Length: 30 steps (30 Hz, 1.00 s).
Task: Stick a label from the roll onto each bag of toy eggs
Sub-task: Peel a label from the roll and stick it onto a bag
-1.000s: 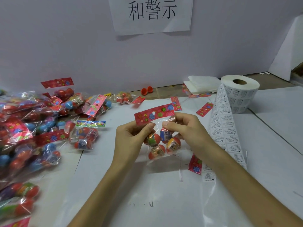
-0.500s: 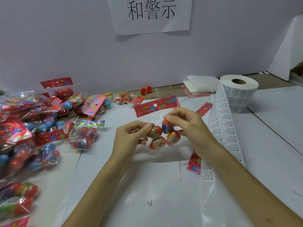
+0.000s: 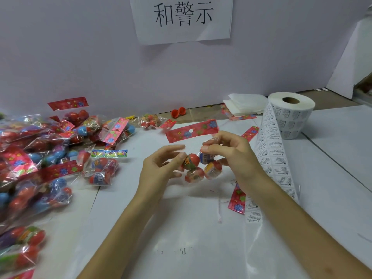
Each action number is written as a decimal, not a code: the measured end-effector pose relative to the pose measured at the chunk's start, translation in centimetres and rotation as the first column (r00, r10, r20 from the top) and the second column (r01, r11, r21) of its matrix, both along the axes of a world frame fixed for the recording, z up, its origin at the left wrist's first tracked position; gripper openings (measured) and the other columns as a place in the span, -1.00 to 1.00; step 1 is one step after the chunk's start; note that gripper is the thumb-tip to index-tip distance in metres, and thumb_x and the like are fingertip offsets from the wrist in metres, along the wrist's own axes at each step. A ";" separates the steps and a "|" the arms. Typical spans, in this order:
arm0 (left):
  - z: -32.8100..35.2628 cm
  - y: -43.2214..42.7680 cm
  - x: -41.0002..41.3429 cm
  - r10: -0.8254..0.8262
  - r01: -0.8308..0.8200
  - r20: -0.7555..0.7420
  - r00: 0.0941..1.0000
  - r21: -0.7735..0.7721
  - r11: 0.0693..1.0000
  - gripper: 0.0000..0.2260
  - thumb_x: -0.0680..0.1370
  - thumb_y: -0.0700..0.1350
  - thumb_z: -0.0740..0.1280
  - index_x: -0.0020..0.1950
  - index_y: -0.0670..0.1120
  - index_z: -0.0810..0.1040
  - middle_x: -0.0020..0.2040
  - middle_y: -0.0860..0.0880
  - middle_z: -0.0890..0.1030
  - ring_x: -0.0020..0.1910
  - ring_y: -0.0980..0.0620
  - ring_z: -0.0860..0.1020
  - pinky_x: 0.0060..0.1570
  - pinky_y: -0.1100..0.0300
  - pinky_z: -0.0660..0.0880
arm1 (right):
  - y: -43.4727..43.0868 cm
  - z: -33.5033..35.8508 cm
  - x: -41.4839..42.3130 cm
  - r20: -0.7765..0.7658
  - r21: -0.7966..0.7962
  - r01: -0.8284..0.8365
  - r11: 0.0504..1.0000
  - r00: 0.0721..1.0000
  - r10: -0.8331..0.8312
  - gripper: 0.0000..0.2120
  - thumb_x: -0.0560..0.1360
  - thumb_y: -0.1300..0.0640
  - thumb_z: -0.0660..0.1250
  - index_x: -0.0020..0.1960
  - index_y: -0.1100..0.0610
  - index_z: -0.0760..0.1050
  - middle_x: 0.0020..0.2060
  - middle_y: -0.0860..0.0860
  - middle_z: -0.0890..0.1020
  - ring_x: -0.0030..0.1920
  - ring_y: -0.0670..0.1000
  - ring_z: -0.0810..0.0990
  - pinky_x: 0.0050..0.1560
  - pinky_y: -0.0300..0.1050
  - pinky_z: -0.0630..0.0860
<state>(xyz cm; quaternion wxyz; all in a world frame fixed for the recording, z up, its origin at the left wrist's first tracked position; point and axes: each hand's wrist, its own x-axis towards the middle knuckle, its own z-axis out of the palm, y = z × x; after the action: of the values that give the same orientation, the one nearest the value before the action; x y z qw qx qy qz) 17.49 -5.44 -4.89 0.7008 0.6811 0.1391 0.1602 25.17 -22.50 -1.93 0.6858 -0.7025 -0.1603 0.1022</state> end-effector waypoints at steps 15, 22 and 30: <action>-0.4 -1.1 0.0 -0.003 0.001 0.024 1.000 0.080 0.997 -0.61 0.54 -0.02 0.50 0.34 0.00 0.54 0.17 -0.05 0.66 0.17 -0.10 0.66 0.14 -0.02 0.63 | 0.5 -0.1 -0.8 0.192 0.001 -0.292 0.956 0.939 0.286 -0.82 0.47 0.16 0.47 0.08 0.11 0.66 -0.04 0.04 0.73 0.00 0.03 0.72 0.03 -0.07 0.65; 0.4 -0.2 -0.4 -0.149 0.146 -0.002 0.989 -0.182 0.972 -0.70 0.50 -0.01 0.44 0.19 -0.08 0.67 0.00 -0.13 0.70 -0.09 -0.09 0.69 -0.17 0.14 0.61 | -0.5 -0.4 0.9 0.178 -0.111 0.097 0.989 0.981 -0.076 -0.75 0.51 0.01 0.47 0.17 -0.04 0.57 0.03 -0.09 0.66 0.04 -0.06 0.65 0.03 -0.08 0.60; 0.4 -0.6 -0.2 -0.179 0.175 -0.020 0.984 -0.122 0.977 -0.68 0.45 0.02 0.41 0.17 -0.03 0.69 0.07 -0.16 0.72 0.02 -0.12 0.72 -0.14 0.15 0.63 | -0.1 -0.7 0.6 0.091 -0.214 -0.061 0.975 0.993 0.082 -0.86 0.53 0.05 0.47 -0.06 0.12 0.69 -0.18 0.02 0.73 -0.16 -0.06 0.70 -0.13 -0.20 0.65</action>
<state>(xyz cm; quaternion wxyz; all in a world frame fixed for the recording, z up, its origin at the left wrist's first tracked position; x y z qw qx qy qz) 17.25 -6.02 -4.46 0.7496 0.6499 0.0979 0.0780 25.79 -22.56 -2.67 0.5946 -0.7692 -0.2075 0.1084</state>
